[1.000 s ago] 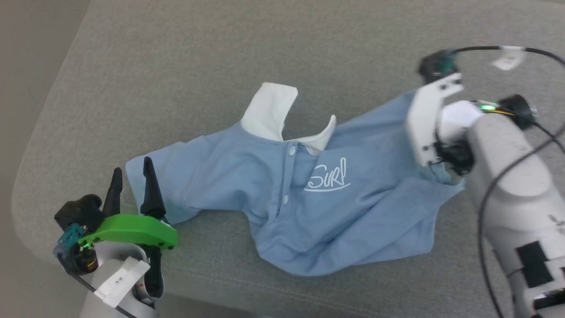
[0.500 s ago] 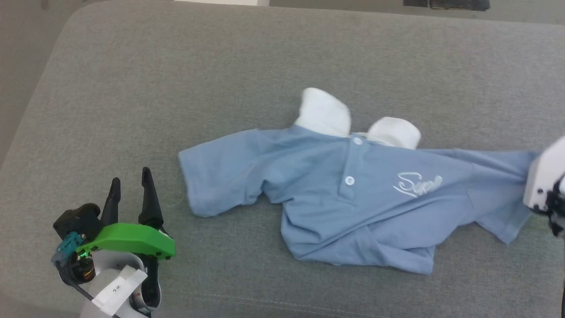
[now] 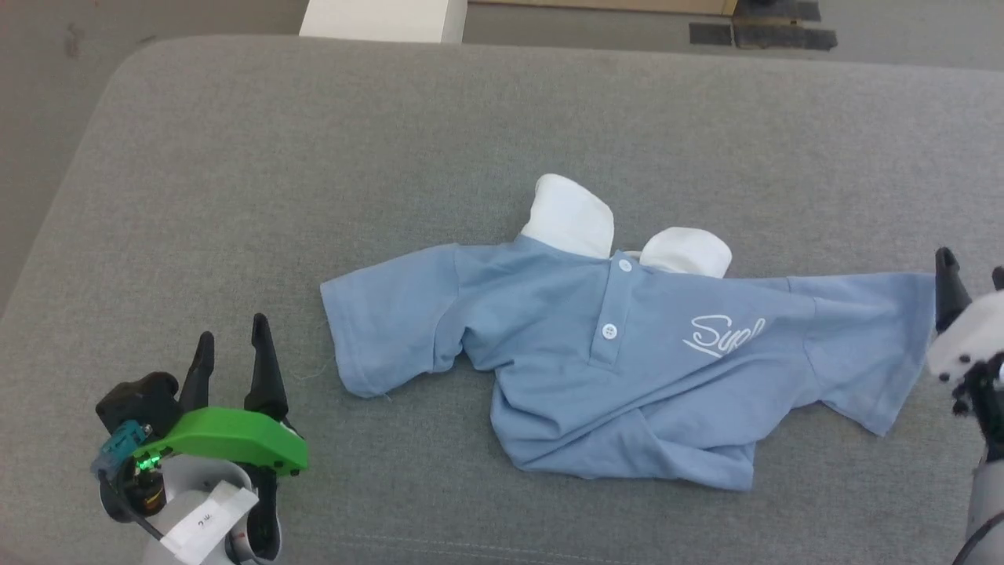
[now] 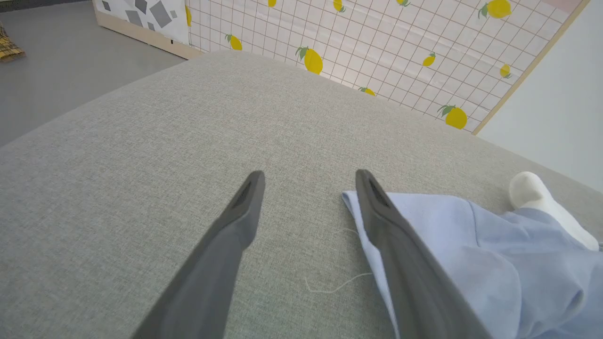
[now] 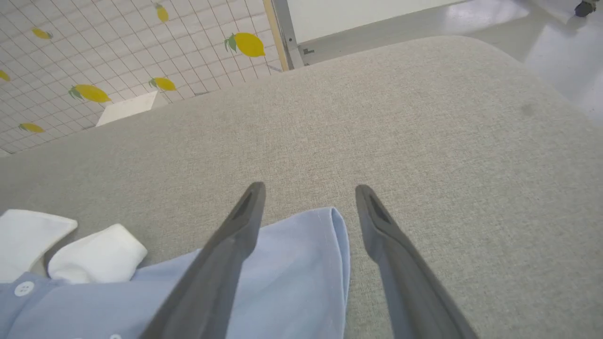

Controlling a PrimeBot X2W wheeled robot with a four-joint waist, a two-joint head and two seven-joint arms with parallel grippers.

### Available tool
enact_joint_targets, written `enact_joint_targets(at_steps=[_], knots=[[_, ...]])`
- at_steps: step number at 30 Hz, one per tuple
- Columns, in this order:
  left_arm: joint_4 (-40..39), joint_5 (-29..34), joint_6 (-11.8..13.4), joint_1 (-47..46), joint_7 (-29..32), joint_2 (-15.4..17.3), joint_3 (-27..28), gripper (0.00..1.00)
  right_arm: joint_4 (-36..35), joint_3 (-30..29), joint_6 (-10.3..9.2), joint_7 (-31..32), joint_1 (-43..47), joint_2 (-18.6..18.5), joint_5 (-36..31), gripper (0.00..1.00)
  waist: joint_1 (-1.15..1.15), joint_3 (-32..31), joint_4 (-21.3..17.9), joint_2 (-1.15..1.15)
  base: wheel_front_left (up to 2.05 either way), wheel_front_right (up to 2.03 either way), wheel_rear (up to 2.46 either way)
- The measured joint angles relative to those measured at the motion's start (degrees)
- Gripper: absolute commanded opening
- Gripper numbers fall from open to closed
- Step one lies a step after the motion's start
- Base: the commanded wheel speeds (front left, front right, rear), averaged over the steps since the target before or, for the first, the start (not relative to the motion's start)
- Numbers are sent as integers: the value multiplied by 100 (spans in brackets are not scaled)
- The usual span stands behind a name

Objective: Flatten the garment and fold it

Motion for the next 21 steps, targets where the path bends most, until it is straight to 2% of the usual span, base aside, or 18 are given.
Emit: enact_joint_targets(at_steps=[5, 8, 13, 17, 21], knots=[[-5, 20, 27, 104, 102, 47, -107, 100, -541, 171, 0, -302, 681, 179, 237, 100, 0, -195, -57, 0, 0, 0, 0], [99, 97, 26, -252, 744, 176, -375, 100, -961, 297, 0, -287, 983, 237, 349, 100, 0, -228, -149, 0, 0, 0, 0], [544, 115, 58, -1290, 2376, 388, -690, 100, -1268, 402, 0, -147, 1000, 265, 457, 100, 0, -103, -234, 0, 0, 0, 0], [1095, 192, 207, -1982, 3766, 592, -945, 100, -1429, 610, 0, -94, 994, 270, 634, 100, 0, 48, -322, 0, 0, 0, 0], [1577, 243, 358, -2487, 4804, 722, -1109, 100, -1495, 697, 0, -93, 987, 278, 670, 100, 0, 225, -418, 0, 0, 0, 0]])
